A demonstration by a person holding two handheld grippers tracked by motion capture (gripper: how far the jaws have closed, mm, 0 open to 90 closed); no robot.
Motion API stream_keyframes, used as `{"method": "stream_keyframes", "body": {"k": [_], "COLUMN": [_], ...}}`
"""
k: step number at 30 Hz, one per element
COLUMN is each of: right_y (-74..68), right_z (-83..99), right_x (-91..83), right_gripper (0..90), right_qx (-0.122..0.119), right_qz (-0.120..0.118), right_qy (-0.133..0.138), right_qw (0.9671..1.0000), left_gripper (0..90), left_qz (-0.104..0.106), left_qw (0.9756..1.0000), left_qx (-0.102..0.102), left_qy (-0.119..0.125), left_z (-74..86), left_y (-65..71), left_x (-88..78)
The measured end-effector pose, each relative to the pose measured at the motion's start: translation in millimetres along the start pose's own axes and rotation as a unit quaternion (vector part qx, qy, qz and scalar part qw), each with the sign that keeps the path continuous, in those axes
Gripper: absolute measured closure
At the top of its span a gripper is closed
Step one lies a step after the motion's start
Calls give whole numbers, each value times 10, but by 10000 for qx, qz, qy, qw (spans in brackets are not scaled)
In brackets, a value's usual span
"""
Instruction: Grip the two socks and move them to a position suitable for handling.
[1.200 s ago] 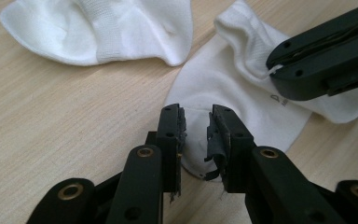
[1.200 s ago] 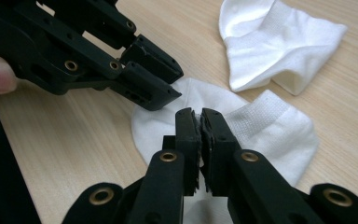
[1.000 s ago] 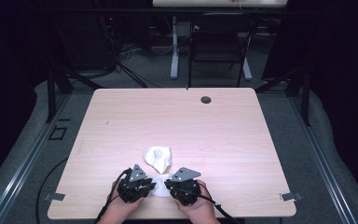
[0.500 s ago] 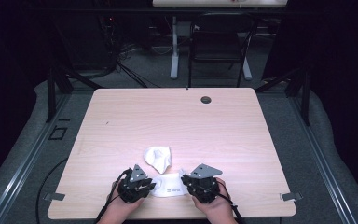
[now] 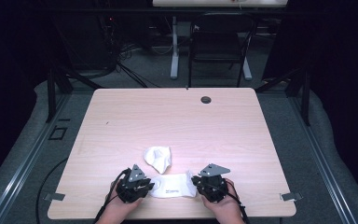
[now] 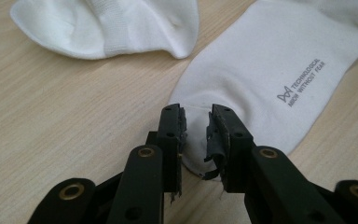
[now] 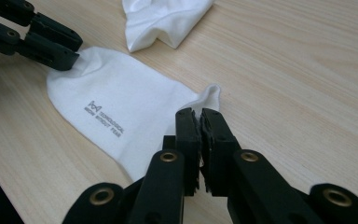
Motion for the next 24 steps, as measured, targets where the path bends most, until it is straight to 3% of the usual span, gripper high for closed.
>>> {"method": "stream_keyframes", "body": {"k": [5, 9, 16, 20, 24], "right_y": [52, 103, 85, 0, -74], "right_z": [24, 95, 64, 31, 22], "right_x": [-26, -12, -64, -17, 135], "right_gripper": [861, 844, 816, 835, 831], "right_qx": [-52, 123, 166, -85, -332], "right_qz": [88, 41, 0, -225, -362], "right_qy": [-137, -260, 127, 136, -59], "right_qw": [9999, 9996, 9998, 9996, 9988], "left_gripper": [742, 742, 731, 724, 716], "left_qz": [-35, -53, -10, 34, 99], "left_qw": [10000, 10000, 10000, 9999, 9996], "left_qx": [-8, -5, -92, -126, -81], "left_qy": [-29, -36, 1, 85, 259], "left_z": [7, 7, 8, -16, -64], "left_y": [5, 7, 0, 6, 54], "left_x": [-12, -13, -13, -28, -56]}}
Point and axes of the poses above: each handheld gripper's, and its own axes: x roughly forward along the jaws, z roughly out of its underside, y roughly to its right, the point moved 1 cm from there along x, roughly forward along the jaws, and after that the axes turned 6 degrees about x, right-handed, at the moved point
